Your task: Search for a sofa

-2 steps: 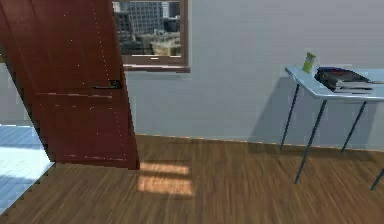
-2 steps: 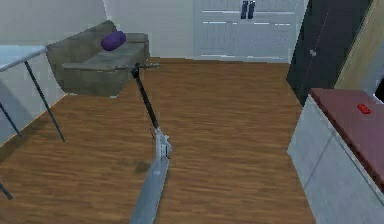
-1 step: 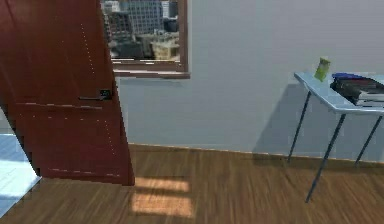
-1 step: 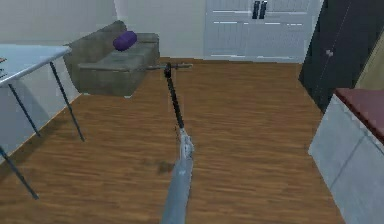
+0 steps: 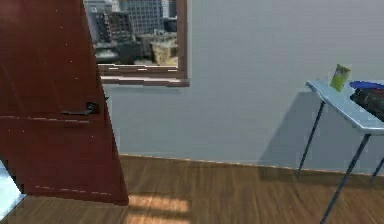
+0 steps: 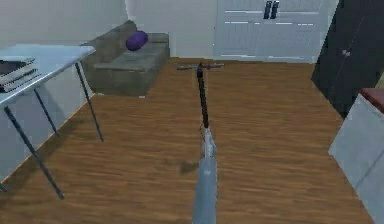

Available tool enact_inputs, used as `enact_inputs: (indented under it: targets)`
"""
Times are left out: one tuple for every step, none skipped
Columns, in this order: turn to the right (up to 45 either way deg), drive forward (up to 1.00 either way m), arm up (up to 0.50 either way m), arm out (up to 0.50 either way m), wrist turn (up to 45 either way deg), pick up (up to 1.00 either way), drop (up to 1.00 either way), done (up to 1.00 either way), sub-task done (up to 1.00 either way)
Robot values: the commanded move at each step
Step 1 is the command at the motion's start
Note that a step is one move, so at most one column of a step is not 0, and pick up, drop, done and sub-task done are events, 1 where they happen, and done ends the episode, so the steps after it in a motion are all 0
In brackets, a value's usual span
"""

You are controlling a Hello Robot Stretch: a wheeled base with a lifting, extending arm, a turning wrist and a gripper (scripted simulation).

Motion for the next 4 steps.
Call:
enact_inputs:
  targets:
    - [-45.0,0.00,0.00,0.00,0.0,0.00,0.00,0.00,0.00]
    - [-45.0,0.00,0.00,0.00,0.0,0.00,0.00,0.00,0.00]
    - [-45.0,0.00,0.00,0.00,0.0,0.00,0.00,0.00,0.00]
    - [-30.0,0.00,0.00,0.00,0.0,0.00,0.00,0.00,0.00]
